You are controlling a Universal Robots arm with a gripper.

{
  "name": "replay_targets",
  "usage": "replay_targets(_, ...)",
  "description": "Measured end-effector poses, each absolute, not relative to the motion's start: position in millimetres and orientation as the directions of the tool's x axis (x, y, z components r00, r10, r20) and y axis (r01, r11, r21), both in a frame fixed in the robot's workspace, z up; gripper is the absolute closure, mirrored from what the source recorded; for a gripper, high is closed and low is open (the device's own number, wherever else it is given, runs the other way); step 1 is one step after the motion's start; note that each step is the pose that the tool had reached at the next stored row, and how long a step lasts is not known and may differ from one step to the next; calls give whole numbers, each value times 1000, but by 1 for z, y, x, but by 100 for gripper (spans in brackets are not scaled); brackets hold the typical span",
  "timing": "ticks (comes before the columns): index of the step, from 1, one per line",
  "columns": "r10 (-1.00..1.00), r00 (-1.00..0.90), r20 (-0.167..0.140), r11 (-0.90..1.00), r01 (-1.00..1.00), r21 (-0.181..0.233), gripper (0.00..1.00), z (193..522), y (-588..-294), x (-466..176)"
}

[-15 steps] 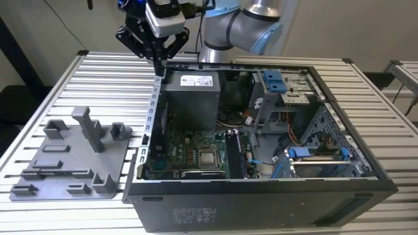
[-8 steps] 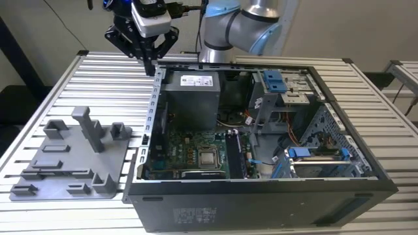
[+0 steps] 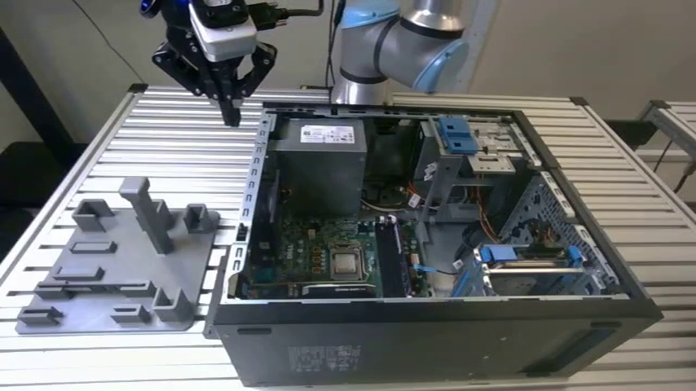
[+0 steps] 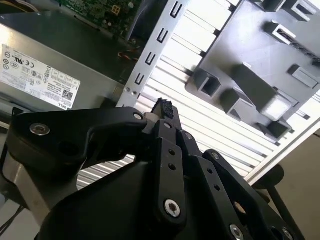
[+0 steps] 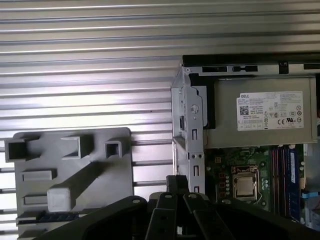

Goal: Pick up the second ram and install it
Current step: 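Reach for the second ram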

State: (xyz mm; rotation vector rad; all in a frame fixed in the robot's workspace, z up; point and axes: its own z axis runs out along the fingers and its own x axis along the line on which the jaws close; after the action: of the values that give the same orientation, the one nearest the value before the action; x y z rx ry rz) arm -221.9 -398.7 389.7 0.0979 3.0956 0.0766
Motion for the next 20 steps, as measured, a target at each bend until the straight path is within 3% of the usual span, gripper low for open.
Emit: replay_targets(20, 64, -998, -23, 997, 63, 50, 89, 390, -399, -255)
